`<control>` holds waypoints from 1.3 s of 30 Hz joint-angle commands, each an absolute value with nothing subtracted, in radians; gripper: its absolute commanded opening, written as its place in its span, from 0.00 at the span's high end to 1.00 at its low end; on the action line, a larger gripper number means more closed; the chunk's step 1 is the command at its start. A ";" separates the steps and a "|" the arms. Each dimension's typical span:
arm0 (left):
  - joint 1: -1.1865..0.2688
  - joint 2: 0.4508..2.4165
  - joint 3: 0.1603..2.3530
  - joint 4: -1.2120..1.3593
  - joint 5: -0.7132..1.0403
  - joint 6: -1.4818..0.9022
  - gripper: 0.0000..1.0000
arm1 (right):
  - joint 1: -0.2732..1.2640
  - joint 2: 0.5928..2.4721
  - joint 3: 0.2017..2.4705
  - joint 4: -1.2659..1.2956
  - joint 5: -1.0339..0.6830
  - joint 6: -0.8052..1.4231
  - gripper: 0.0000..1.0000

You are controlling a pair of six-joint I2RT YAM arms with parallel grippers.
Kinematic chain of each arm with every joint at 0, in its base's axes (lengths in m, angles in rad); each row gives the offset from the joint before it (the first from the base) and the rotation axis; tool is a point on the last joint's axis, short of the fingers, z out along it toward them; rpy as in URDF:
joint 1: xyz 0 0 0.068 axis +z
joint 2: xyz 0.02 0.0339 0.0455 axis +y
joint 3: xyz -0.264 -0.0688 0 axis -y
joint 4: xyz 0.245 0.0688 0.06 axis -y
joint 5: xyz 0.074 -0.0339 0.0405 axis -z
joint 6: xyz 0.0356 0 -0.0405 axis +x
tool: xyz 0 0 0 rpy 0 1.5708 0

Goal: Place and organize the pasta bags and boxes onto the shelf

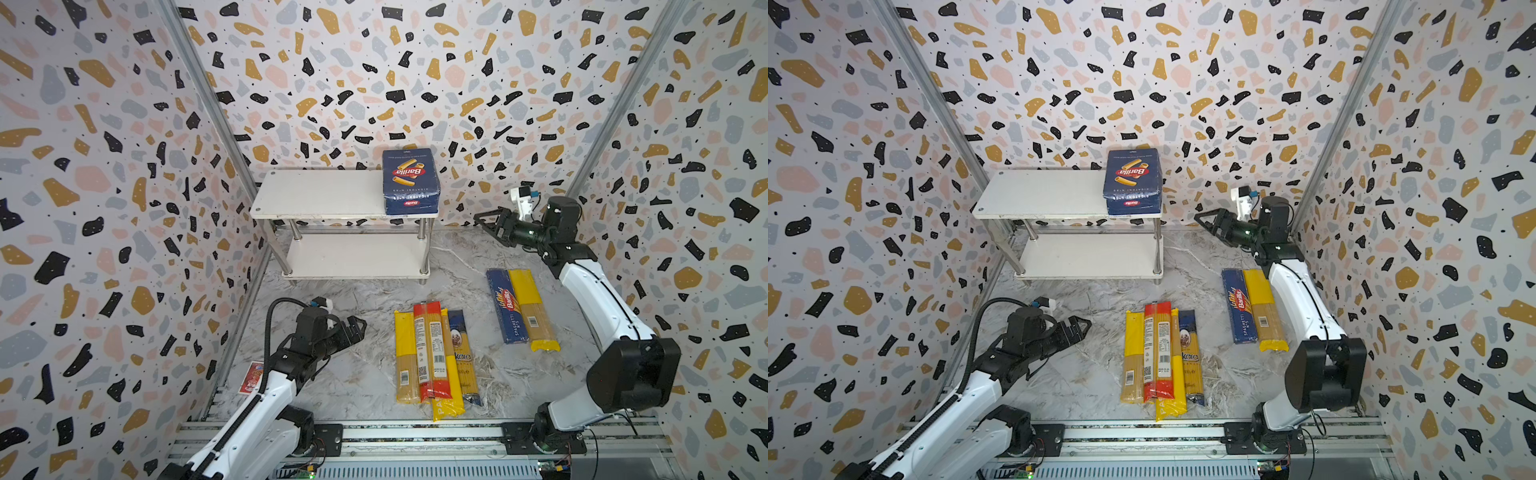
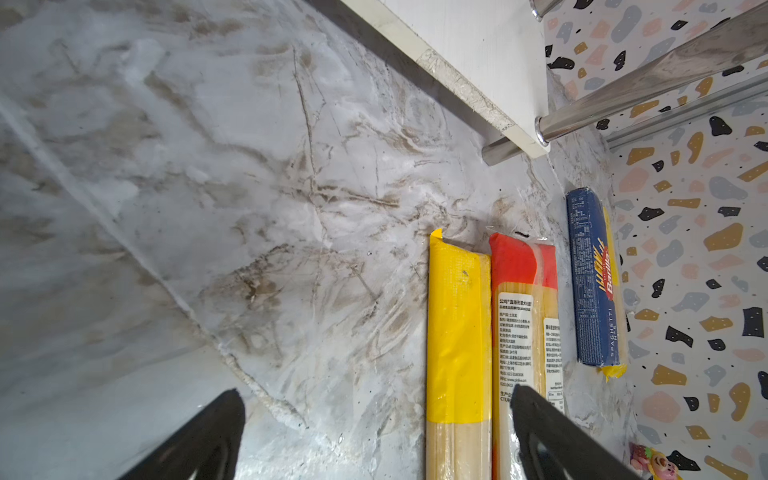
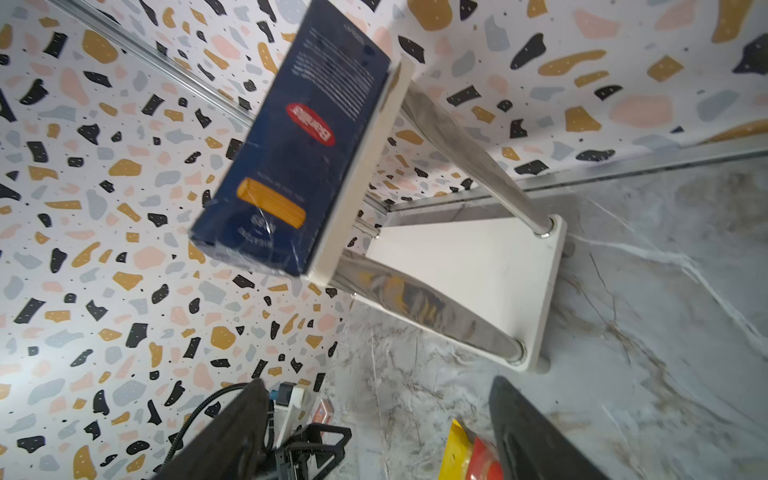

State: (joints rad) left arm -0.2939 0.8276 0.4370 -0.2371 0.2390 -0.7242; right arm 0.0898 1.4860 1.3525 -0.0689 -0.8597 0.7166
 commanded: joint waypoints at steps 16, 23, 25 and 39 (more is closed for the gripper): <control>-0.603 0.784 0.330 -0.166 0.135 -0.824 0.02 | 0.546 1.036 0.771 -0.295 -0.430 0.630 0.20; -0.667 0.774 0.314 -0.133 0.115 -0.854 0.02 | 0.635 1.005 0.605 -0.270 -0.378 0.669 0.27; -0.683 0.798 0.314 -0.108 0.118 -0.854 0.02 | 0.642 1.008 0.564 -0.248 -0.386 0.677 0.29; -0.727 0.891 0.396 -0.098 0.069 -0.836 0.00 | 0.707 1.138 0.526 -0.122 -0.419 0.699 0.43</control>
State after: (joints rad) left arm -0.7231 0.9131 0.3641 -0.1253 0.1017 -0.8356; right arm 0.7006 1.1099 0.5068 -0.1528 -0.4156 0.6960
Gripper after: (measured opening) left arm 0.996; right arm 0.573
